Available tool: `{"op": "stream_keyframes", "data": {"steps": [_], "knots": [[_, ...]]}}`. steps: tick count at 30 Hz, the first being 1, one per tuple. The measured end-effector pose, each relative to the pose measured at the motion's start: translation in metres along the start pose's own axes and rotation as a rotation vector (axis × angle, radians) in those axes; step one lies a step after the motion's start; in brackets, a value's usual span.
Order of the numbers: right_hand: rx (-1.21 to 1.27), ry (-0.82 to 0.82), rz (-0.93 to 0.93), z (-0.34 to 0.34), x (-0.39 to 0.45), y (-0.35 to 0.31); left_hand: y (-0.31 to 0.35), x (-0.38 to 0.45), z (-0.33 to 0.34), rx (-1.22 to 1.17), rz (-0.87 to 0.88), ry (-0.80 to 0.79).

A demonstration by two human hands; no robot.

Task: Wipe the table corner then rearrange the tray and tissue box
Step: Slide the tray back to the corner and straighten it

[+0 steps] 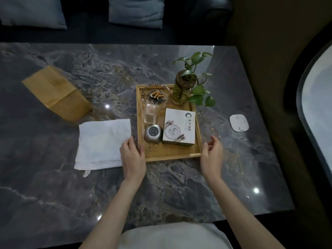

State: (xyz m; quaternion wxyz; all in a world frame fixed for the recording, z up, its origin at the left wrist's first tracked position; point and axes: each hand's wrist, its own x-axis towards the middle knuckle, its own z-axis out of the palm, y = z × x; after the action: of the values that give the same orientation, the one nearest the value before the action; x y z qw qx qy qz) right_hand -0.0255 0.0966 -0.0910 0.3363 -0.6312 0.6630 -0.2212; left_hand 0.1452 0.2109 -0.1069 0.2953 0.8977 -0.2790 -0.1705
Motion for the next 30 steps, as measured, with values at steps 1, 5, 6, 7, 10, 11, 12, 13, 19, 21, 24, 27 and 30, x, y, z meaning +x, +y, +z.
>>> {"op": "stream_keyframes", "data": {"steps": [1, 5, 6, 7, 10, 11, 12, 13, 19, 21, 24, 27, 30], "knots": [[-0.039, -0.031, -0.009, 0.001, 0.002, 0.006, -0.001, -0.002, 0.004, 0.033, 0.008, 0.001], [-0.149, -0.178, -0.045, 0.006, 0.003, 0.019, -0.002, -0.006, 0.011, 0.102, 0.019, 0.003], [-0.167, -0.188, -0.053, 0.007, 0.002, 0.019, -0.002, -0.005, 0.011, 0.105, 0.016, 0.009], [-0.181, -0.187, -0.060, 0.008, 0.003, 0.020, -0.001, -0.004, 0.011, 0.108, 0.013, 0.014], [-0.211, -0.197, -0.062, 0.007, 0.006, 0.019, -0.001, -0.003, 0.012, 0.129, 0.027, 0.021], [-0.228, -0.211, -0.069, 0.006, 0.008, 0.020, -0.002, -0.003, 0.012, 0.131, 0.027, 0.023], [-0.246, -0.224, -0.082, 0.005, 0.009, 0.020, -0.002, -0.004, 0.012, 0.129, 0.025, 0.024], [-0.261, -0.234, -0.097, 0.003, 0.011, 0.020, -0.001, -0.004, 0.012, 0.123, 0.021, 0.025], [-0.537, -0.278, -0.216, -0.003, 0.017, 0.010, 0.015, -0.002, 0.012, 0.243, -0.039, -0.018], [-0.581, -0.298, -0.212, -0.003, 0.018, 0.006, 0.019, 0.000, 0.010, 0.305, -0.050, -0.052], [-0.560, -0.301, -0.199, -0.002, 0.017, 0.001, 0.017, 0.002, 0.008, 0.297, -0.036, -0.088], [-0.430, -0.318, -0.123, -0.003, 0.019, -0.004, 0.021, 0.006, 0.005, 0.203, -0.101, -0.136], [-0.232, -0.388, 0.008, -0.007, 0.027, -0.005, 0.028, 0.016, -0.001, 0.017, -0.303, -0.164]]}}
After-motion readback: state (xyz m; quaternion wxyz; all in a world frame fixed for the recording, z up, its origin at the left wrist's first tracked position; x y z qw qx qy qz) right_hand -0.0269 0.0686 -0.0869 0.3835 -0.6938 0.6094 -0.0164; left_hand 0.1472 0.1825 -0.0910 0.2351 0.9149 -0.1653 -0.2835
